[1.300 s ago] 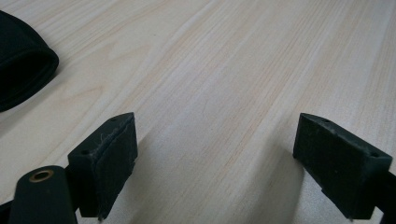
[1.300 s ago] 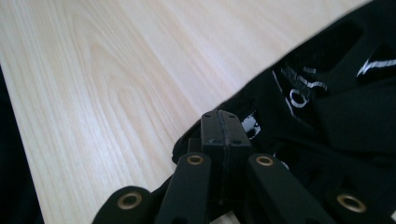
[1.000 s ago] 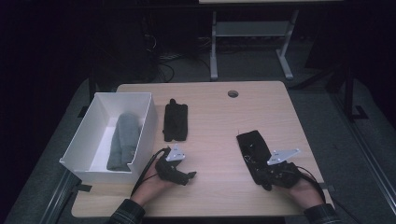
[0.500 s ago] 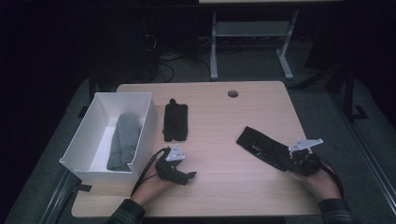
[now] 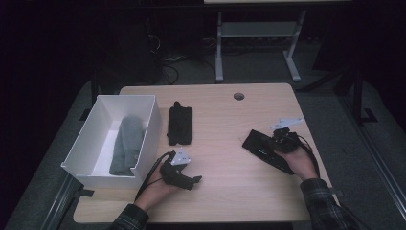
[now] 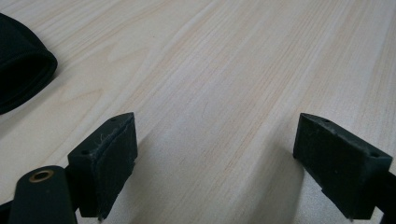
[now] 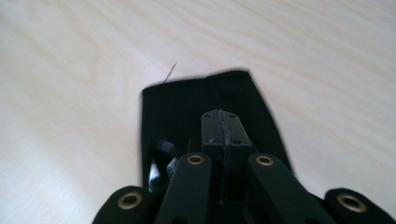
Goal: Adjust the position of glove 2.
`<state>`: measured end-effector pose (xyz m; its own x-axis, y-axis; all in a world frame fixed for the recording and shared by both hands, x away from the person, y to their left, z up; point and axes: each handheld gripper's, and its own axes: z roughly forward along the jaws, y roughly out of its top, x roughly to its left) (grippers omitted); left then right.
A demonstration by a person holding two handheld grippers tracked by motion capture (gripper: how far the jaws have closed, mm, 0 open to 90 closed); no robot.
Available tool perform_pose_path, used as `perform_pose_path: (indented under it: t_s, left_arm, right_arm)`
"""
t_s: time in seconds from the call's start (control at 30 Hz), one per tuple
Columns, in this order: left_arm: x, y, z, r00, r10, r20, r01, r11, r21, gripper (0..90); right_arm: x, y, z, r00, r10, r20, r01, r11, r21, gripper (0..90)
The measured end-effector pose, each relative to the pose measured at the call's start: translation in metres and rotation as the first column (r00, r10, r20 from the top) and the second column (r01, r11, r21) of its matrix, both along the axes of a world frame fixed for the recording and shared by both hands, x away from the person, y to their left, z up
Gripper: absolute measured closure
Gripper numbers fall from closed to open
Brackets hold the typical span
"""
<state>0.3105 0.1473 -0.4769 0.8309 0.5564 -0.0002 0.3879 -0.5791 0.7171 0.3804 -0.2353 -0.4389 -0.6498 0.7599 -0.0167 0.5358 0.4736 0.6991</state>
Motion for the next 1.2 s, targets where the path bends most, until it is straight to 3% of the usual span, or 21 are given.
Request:
perform_pose_path:
  t_s: [0.23,0.33,0.5,0.6,0.77,1.2]
  left_arm:
    - [0.000,0.000,0.000,1.0000,0.000,-0.001,0.000,1.0000,0.001,13.0]
    - [0.000,0.000,0.000,1.0000,0.000,0.000,0.000,1.0000,0.000,13.0]
    - [0.001,-0.001,0.000,1.0000,0.000,0.001,0.000,1.0000,0.000,13.0]
    - [0.001,-0.001,0.000,1.0000,0.000,0.000,0.000,1.0000,0.000,13.0]
    - [0.001,-0.001,0.000,1.0000,0.000,0.000,0.000,1.0000,0.000,13.0]
    - [0.001,-0.001,0.000,1.0000,0.001,0.001,-0.001,1.0000,-0.001,13.0]
  right_arm:
    - [0.043,0.006,-0.007,0.9976,-0.069,0.006,0.069,0.998,0.001,90.0]
    - [0.057,0.008,-0.018,0.9959,-0.090,-0.011,0.089,0.996,-0.011,90.0]
    - [0.061,0.009,-0.027,0.9954,-0.089,-0.034,0.088,0.996,-0.024,90.0]
    - [0.057,0.013,-0.027,0.9970,-0.064,-0.044,0.064,0.998,-0.003,90.0]
    - [0.046,0.025,-0.026,0.9982,0.005,-0.059,-0.006,1.000,-0.013,90.0]
    - [-0.001,0.045,-0.019,0.9888,0.128,-0.077,-0.130,0.991,-0.027,90.0]
